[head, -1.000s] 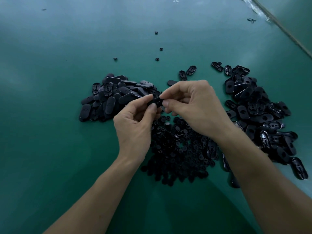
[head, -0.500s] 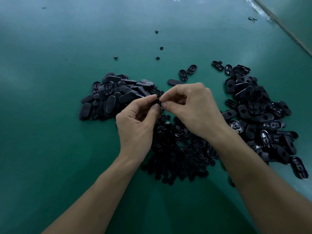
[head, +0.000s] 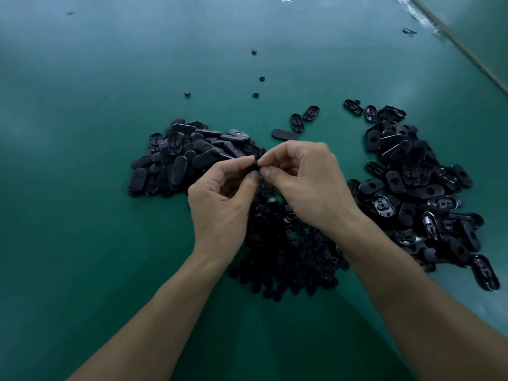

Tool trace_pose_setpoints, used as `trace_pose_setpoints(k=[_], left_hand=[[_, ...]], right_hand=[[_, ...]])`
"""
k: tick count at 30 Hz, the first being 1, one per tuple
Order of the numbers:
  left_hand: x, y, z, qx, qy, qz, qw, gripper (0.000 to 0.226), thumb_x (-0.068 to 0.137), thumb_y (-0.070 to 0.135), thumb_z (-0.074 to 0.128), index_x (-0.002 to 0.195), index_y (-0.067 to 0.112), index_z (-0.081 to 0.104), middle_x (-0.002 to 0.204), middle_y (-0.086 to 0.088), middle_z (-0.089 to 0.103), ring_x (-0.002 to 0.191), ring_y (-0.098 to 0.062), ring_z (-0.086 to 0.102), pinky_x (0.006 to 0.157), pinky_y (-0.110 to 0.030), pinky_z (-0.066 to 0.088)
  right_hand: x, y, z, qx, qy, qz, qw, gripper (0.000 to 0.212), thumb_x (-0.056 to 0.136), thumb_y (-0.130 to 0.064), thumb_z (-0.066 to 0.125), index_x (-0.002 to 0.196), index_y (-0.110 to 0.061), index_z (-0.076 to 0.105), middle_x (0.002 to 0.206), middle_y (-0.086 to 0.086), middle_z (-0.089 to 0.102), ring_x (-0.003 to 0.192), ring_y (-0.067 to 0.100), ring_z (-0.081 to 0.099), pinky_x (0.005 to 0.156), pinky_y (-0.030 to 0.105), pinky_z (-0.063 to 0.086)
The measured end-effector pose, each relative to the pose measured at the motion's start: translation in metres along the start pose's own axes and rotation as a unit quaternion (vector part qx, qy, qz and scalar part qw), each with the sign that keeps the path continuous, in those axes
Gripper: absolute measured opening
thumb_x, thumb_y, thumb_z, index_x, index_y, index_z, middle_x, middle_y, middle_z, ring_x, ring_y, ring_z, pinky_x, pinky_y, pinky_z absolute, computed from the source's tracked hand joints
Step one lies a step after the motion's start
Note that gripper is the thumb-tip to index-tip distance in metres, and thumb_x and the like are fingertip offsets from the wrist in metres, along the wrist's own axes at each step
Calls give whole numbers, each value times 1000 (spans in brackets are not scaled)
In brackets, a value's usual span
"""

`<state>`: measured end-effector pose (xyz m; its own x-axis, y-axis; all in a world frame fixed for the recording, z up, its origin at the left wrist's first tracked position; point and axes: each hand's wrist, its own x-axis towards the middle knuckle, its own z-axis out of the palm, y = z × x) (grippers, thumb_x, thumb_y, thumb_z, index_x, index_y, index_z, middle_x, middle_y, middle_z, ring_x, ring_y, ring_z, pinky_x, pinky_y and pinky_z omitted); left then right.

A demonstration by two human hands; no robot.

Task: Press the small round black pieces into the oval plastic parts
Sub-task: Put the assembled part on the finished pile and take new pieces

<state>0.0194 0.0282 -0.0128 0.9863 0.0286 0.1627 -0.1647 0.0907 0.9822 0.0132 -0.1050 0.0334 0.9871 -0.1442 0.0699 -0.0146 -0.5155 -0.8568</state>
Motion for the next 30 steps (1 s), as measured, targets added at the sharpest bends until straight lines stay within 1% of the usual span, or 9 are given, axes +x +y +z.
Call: trace_pose_setpoints(k=[4, 7, 11, 14, 16, 20, 22, 26, 30], left_hand=[[0, -1, 1, 12, 3, -4, 1000, 25, 89, -2, 73, 99, 21, 74, 88, 6, 77, 84, -11, 73, 79, -22, 56], [-1, -2, 1, 22, 2, -7, 1000, 23, 88, -2, 73, 102, 16, 74, 88, 5, 77, 83, -10, 73, 77, -20, 56], [0, -2, 1, 17, 10, -13, 1000, 18, 89, 1, 73, 103, 11, 74, 87, 5, 77, 82, -8, 74, 74, -18, 55], [-1, -3, 1, 11, 22, -19, 1000, 14, 90, 4, 74, 102, 10, 74, 86, 2, 77, 81, -10, 73, 74, -21, 57], [0, -2, 1, 10, 21, -18, 1000, 14, 90, 4, 74, 101, 11, 73, 85, 5, 77, 80, -9, 73, 72, -20, 56], [-1, -1, 2, 8, 14, -13, 1000, 14, 90, 2, 73, 100, 12, 71, 83, 9, 76, 77, -5, 72, 70, -16, 55], [-1, 0, 2, 1, 14, -15, 1000, 12, 91, 1, 72, 101, 9, 71, 84, 5, 76, 74, -6, 71, 69, -17, 55], [-1, 0, 3, -4, 20, -16, 1000, 12, 91, 3, 72, 103, 2, 70, 84, 0, 75, 73, -8, 72, 67, -18, 56], [-1, 0, 2, -1, 16, -20, 1000, 11, 90, 1, 72, 102, 1, 70, 80, 2, 75, 71, -7, 71, 66, -17, 55]], right_hand=[[-1, -2, -1, -12, 14, 3, 1000, 17, 86, -8, 75, 85, -25, 75, 73, -11, 71, 70, -1, 69, 71, 20, 58], [-2, -5, 0, -36, 16, 8, 999, 16, 86, -7, 74, 89, -22, 78, 74, -12, 72, 70, -2, 69, 71, 17, 58], [-3, -11, 4, -59, 14, 12, 998, 20, 89, -5, 68, 97, -19, 80, 85, -4, 75, 79, 5, 71, 76, 15, 56], [-5, -16, 3, -69, 5, 17, 997, 21, 90, -7, 66, 99, -19, 80, 92, -1, 76, 83, 7, 70, 75, 7, 51], [-6, -19, 1, -72, -4, 18, 997, 22, 91, -6, 65, 101, -19, 80, 95, 0, 76, 85, 7, 70, 75, 4, 49], [-8, -23, -1, -83, -18, 7, 996, 22, 92, -9, 65, 106, -19, 79, 99, 1, 76, 92, 10, 69, 83, 17, 53], [-10, -24, -2, -82, -17, 1, 997, 22, 92, -9, 65, 106, -19, 79, 98, -1, 76, 90, 8, 70, 83, 17, 54], [-13, -23, -3, -74, -5, -11, 997, 21, 90, -8, 68, 101, -20, 81, 91, -6, 77, 83, 2, 69, 78, 11, 54], [-13, -22, -2, -79, -7, -20, 997, 20, 91, -9, 68, 102, -20, 80, 91, -5, 77, 87, 5, 70, 82, 20, 57]])
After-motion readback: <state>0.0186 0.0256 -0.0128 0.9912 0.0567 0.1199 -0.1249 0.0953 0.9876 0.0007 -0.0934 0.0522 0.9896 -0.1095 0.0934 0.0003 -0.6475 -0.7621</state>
